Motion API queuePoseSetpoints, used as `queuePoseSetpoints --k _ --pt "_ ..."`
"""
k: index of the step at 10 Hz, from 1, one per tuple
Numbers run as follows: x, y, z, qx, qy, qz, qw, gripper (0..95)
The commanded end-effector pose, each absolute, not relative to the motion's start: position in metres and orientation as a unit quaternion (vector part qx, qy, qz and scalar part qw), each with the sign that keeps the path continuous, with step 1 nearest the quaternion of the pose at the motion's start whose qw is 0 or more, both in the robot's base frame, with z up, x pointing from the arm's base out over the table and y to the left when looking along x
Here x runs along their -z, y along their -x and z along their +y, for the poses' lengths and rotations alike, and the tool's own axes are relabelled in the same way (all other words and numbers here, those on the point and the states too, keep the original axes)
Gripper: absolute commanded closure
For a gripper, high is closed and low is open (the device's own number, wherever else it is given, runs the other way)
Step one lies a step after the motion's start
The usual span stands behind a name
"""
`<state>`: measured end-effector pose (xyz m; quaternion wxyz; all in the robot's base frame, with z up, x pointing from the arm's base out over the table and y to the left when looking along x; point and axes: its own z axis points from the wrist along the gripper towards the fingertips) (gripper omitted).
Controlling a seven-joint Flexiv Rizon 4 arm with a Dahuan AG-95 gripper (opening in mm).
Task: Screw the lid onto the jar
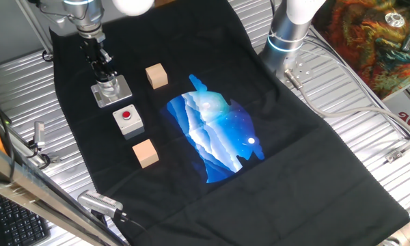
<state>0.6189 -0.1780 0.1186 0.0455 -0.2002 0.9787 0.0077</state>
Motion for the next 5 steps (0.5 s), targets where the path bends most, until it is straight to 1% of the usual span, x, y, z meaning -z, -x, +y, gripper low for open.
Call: queuePoseSetpoints --k 1,5 --pt "-0.1178 -0.6174 -0.1781 -0.006 0.193 0.98 0.043 95.0" --pt "-0.1178 -0.6174 -0.1781 -0.002 0.178 0.983 0.044 95.0"
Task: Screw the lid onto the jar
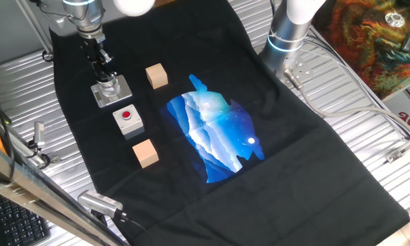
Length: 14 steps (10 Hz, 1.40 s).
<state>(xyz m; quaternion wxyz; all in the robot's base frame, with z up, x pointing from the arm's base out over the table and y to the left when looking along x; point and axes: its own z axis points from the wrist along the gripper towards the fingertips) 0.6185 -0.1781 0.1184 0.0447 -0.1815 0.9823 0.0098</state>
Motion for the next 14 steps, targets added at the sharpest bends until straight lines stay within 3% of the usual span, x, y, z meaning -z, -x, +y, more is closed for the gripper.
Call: queuePoseSetpoints --k 1,14 --pt "-0.1178 -0.6174 -0.1781 -0.005 0.169 0.985 0.044 95.0" --pt "-0.118 -0.6177 -0.178 -0.006 0.097 0.994 0.05 95.0"
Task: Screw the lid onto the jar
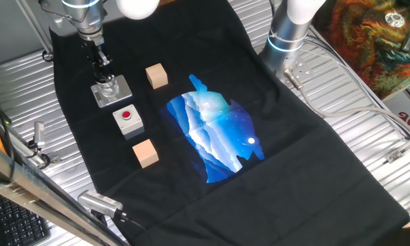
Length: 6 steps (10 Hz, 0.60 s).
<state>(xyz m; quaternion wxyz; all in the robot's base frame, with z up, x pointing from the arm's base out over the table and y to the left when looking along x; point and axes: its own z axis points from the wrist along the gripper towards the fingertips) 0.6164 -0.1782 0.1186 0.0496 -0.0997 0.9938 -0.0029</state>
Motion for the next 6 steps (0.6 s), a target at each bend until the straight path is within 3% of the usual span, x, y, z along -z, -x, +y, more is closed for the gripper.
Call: queuePoseSetpoints --k 1,6 --pt "-0.118 -0.6177 -0.1779 -0.001 0.092 0.994 0.051 95.0" --pt "-0.1181 -0.6179 -0.1779 0.0 0.066 0.996 0.056 95.0"
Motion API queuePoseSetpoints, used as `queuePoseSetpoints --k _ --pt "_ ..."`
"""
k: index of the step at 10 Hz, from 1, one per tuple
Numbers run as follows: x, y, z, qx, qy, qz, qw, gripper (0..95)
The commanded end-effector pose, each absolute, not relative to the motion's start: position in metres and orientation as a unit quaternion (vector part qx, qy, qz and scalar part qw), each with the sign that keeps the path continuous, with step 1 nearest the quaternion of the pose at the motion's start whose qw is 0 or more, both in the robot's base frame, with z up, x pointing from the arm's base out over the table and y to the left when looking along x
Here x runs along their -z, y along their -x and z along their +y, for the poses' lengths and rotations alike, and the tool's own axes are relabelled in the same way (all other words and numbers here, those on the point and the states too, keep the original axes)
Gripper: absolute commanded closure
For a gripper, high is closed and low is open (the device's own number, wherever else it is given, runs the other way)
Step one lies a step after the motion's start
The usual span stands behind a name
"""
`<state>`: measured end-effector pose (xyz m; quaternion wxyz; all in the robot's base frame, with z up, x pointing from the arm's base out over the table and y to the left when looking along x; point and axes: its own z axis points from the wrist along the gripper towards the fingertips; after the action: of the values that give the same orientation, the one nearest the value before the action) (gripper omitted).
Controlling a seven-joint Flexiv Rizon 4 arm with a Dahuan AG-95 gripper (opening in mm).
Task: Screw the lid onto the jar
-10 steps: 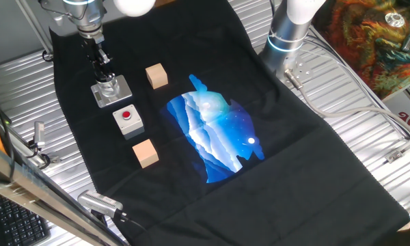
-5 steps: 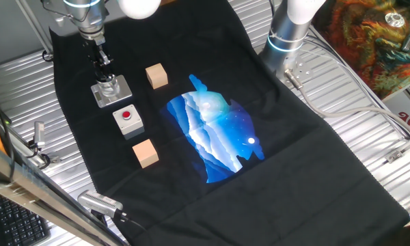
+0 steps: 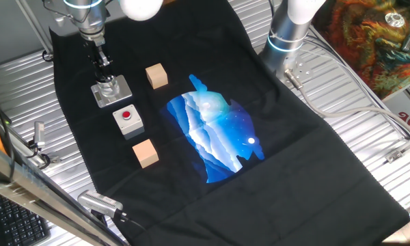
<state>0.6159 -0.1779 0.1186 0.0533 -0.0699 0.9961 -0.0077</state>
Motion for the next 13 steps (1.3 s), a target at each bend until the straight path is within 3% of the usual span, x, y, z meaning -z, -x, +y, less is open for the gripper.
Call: queuePoseSetpoints --k 1,12,13 --pt "-0.1181 -0.6179 -0.1779 0.004 0.063 0.996 0.056 95.0" --pt "-0.1181 -0.6179 -0.1778 -0.004 0.057 0.997 0.052 95.0" --pt "-0.1181 -0.618 -0.1778 -0.007 0.064 0.997 0.053 76.0"
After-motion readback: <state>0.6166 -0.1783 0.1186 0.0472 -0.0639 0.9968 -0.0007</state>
